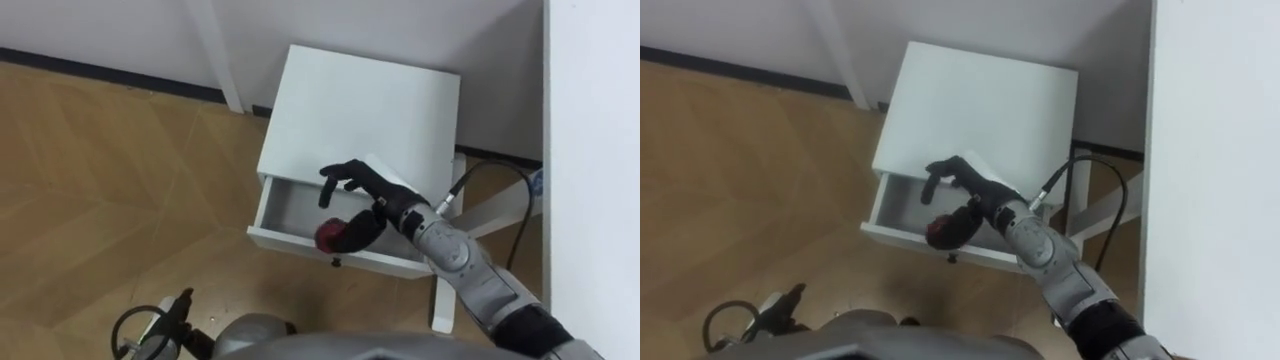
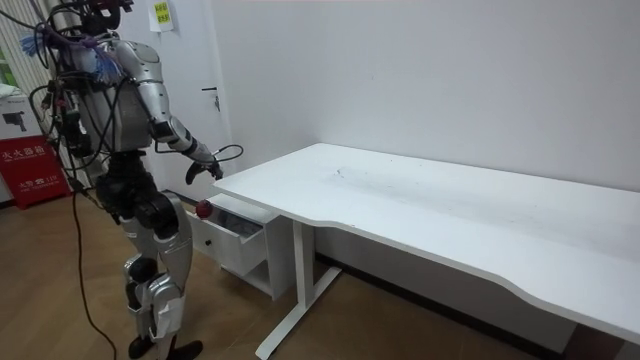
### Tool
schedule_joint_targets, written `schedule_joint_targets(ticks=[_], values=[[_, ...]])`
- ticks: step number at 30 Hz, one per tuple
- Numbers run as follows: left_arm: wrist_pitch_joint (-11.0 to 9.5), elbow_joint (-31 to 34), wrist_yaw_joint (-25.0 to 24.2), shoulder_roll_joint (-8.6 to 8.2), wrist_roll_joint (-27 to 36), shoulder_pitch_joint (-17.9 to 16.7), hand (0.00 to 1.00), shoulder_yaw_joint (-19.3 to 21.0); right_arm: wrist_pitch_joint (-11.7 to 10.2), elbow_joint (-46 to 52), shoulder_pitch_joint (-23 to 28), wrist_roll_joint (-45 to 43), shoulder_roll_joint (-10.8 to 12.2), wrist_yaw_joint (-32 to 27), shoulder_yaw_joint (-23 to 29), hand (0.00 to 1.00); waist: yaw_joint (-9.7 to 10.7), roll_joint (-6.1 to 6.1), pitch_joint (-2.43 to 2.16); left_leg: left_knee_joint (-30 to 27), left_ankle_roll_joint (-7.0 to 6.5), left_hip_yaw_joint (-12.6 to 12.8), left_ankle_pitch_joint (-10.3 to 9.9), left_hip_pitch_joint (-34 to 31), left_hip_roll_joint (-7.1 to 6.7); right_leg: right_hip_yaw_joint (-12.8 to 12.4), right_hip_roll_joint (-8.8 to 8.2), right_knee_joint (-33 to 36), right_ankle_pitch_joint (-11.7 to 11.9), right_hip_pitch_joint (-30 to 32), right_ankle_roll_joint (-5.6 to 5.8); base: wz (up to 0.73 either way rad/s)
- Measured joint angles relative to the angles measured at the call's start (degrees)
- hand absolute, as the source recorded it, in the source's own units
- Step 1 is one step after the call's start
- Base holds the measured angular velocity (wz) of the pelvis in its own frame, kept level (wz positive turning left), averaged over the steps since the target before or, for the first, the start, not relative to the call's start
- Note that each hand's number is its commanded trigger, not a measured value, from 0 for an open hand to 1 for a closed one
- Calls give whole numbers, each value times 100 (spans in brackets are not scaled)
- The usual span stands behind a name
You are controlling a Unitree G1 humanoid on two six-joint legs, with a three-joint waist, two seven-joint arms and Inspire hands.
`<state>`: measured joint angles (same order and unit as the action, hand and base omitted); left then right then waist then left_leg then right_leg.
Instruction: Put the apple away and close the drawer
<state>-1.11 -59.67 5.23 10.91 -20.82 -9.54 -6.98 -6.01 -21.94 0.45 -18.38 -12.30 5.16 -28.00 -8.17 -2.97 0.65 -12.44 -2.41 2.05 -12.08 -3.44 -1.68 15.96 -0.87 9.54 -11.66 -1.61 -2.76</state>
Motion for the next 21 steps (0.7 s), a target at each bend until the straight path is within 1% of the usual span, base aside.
schedule_joint_targets(ticks=[8, 12, 14, 17, 20, 21], values=[[-15, -6, -53, 2, -6, 31, 0, 13, -30, -248, 24, -8, -9, -3, 15, 0, 23, -12, -8, 3, -3, -27, 2, 0, -3, -7, 2, 3, 0, 6, 0, 0], [-18, -27, -42, 2, 7, 30, 0, 14, -143, -607, 37, 21, 5, -28, 18, 0, 26, -18, -11, 29, -3, -47, 2, 127, -6, -8, 3, -12, 0, -129, 0, 3], [-18, -30, -42, 3, 9, 23, 0, 19, -142, -685, 80, 22, 4, -50, 48, 0, 16, -20, -14, 38, -3, -49, 2, 166, -6, -13, 2, -5, 0, -151, 0, 2], [-18, -30, -42, 3, 34, 16, 0, 17, -145, -692, 98, 37, 2, -152, 78, 0, 55, -16, -12, 45, -3, -34, 2, 171, -5, -14, 1, -4, 0, -152, 1, -3], [-31, -28, -42, 3, 1, -4, 0, 22, -187, -691, 139, 41, -4, -175, 262, 0, 59, -1, -3, 43, -7, -6, 4, 176, -2, -28, -2, -4, -1, -151, 1, -4], [-48, -28, -41, 3, 0, -18, 0, 30, -219, -695, 166, 42, -9, -225, 373, 0, 104, 11, 5, 34, -9, 8, 5, 169, -3, -36, -5, -3, -1, -144, 1, 0]])
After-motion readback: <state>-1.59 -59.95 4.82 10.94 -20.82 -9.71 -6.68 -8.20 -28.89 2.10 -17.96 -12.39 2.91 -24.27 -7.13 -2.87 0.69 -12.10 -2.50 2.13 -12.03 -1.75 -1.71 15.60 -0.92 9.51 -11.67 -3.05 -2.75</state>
